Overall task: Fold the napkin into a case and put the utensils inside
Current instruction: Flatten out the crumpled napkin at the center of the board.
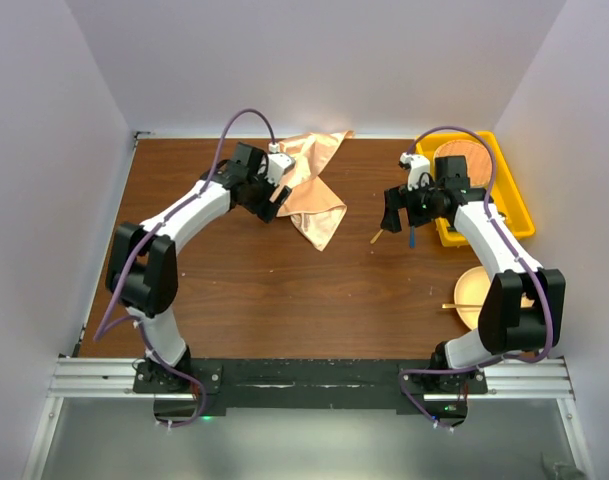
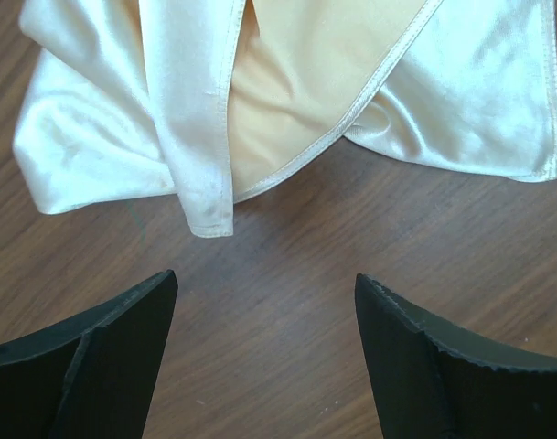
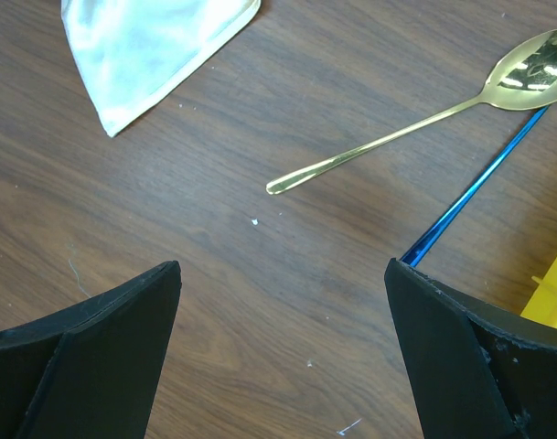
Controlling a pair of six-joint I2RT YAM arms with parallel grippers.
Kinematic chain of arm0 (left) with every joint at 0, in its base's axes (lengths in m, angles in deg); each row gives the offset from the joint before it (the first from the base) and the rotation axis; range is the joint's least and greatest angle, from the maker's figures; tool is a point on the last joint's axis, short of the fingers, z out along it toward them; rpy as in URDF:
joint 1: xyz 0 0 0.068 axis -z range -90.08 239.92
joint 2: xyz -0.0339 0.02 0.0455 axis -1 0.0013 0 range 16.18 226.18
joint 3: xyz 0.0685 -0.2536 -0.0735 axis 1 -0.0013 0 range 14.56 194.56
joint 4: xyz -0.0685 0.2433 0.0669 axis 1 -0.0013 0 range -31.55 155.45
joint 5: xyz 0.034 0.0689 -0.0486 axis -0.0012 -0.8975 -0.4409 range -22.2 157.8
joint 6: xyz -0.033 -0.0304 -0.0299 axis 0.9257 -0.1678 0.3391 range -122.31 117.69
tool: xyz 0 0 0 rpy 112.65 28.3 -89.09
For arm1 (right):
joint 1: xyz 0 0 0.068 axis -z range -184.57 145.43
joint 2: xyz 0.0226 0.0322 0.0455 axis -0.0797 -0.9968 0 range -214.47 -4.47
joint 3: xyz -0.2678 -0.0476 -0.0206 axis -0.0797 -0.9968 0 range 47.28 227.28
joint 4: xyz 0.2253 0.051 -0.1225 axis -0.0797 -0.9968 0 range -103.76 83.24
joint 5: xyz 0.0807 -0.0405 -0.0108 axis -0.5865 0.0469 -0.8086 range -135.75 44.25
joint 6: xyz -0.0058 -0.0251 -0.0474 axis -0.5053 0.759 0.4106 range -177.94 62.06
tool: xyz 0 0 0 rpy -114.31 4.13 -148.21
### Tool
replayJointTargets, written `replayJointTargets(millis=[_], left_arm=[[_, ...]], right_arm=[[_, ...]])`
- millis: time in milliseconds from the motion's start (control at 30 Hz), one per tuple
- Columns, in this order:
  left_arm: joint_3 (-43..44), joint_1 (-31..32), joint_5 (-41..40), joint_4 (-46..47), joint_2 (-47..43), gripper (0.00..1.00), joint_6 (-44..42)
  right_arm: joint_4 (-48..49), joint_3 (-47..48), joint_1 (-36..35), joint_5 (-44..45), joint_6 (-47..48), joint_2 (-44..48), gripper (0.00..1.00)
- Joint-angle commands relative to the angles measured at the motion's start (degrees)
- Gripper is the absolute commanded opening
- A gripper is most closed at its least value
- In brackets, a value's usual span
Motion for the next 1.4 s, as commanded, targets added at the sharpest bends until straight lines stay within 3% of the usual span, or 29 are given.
replayJointTargets(millis=[0, 367, 467, 500, 600, 633, 700, 900, 1033, 1200, 1367], left_arm=[[4.0, -0.1, -1.8, 1.7, 3.2, 0.82, 0.2], [8.3, -1.1, -9.1, 2.8, 12.1, 0.74, 0.9], [12.6, -2.3, -9.8, 0.9, 15.4, 0.65, 1.8], [13.6, -3.0, -9.4, -0.3, 16.9, 0.61, 1.9], [17.4, -3.7, -5.1, -1.8, 18.8, 0.36, 2.1], [18.3, -3.7, -3.0, -2.0, 19.0, 0.16, 2.1], [20.5, -3.5, 3.9, -2.6, 18.4, 0.00, 1.6], [27.3, 0.6, 24.7, -0.6, 14.3, 0.00, 5.9], [30.8, 5.5, 30.5, 3.9, 13.8, 0.00, 10.7], [33.5, 6.4, 37.4, 9.0, 15.5, 0.00, 21.3], [30.7, 6.4, 42.2, 15.9, 13.9, 0.00, 27.7]], right_arm=[[0.4, 2.4, -0.1, 0.7, -0.5, 0.9, 0.98], [0.2, 4.9, 0.0, 0.6, -0.7, -1.1, 0.98], [-0.4, 5.4, 0.0, 0.7, -0.7, -1.0, 0.98], [-0.7, 5.4, 0.0, 0.9, -0.8, -0.9, 0.98], [-1.0, 5.5, 0.0, 0.7, -1.6, -0.8, 0.98], [-1.1, 5.7, -0.1, 0.3, -1.9, -0.7, 0.98], [-1.9, 6.2, -0.1, -0.3, -2.3, -0.5, 0.98], [-1.7, 7.3, 0.0, -4.5, -1.9, 0.7, 0.98], [-0.5, 8.0, 0.0, -11.3, -3.9, 1.7, 0.98], [13.4, 3.1, -0.1, -17.6, -12.1, 7.6, 0.98], [27.2, -2.6, -2.3, -15.6, -14.2, 13.5, 0.98]])
